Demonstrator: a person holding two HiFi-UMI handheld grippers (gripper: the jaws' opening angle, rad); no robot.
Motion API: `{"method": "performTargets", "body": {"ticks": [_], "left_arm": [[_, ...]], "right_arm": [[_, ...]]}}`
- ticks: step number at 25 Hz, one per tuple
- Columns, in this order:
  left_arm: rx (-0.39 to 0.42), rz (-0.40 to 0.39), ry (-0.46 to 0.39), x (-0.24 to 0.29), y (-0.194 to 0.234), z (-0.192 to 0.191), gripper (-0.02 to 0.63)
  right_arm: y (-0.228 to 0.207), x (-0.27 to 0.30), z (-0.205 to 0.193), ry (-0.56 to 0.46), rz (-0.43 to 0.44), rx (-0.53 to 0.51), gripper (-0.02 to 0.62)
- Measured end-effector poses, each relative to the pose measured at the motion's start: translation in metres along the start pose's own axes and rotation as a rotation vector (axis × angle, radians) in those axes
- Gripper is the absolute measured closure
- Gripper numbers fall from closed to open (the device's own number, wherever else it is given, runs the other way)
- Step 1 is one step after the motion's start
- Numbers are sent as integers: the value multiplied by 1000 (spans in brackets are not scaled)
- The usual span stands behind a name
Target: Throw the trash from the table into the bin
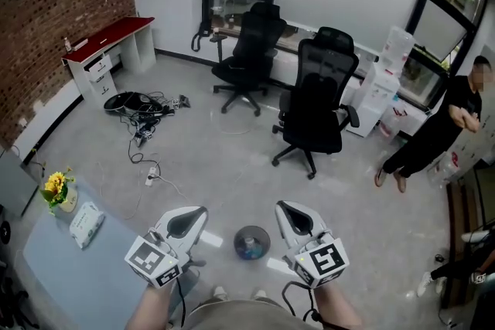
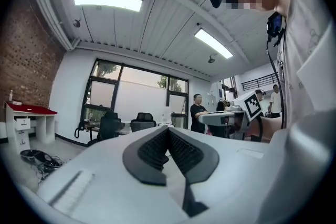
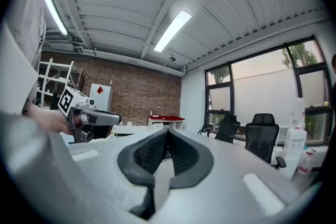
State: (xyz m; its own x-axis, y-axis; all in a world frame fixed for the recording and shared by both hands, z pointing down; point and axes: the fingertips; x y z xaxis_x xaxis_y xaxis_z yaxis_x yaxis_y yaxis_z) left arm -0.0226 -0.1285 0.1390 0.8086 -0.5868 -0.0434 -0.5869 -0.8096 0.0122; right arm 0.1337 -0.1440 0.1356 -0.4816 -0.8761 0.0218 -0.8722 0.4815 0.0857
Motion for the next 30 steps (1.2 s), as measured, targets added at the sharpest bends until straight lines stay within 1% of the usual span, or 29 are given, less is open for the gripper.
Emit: {"method": "performTargets", "body": {"ticks": [3,5,9,13,18,21,25,30], "left_arm": [[-23,-11,8,-7,9,-9,607],[-37,-28,12,-10,15,-16,607],[-43,-49,15,-19,27,-26,607],[-52,-63,13,-20,35,-29,607],[-69,-43,20,-26,53,-33,607],[-68,-37,21,-26,47,-31,607],[-64,-50,31,-21,29,-32,607],[-71,-32,45,-14,-1,-31,607]], "right_arm": [[9,5,-1,40,-27,-1,592],[15,4,-7,45,-37,-9,592],[22,7,-21,48,-58,-5,592],[21,5,-27,87,-80,-16,592],[19,1,-30,108,-108,-20,592],[13,-10,-30,111,-120,-29,592],[3,-23,-26,91,-134,-24,592],[-7,-50,-24,73,-118,-9,592]]}}
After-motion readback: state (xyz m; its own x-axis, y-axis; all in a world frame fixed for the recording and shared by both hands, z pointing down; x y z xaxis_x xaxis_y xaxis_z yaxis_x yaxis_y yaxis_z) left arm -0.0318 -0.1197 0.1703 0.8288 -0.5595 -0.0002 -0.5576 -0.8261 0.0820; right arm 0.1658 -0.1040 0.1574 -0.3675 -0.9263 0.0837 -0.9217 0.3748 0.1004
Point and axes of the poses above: the fingertips, and each gripper's own axes: x forward along the fingers, y to its left, z out of its top, and after that the axes turned 9 degrees about -z, right-handed
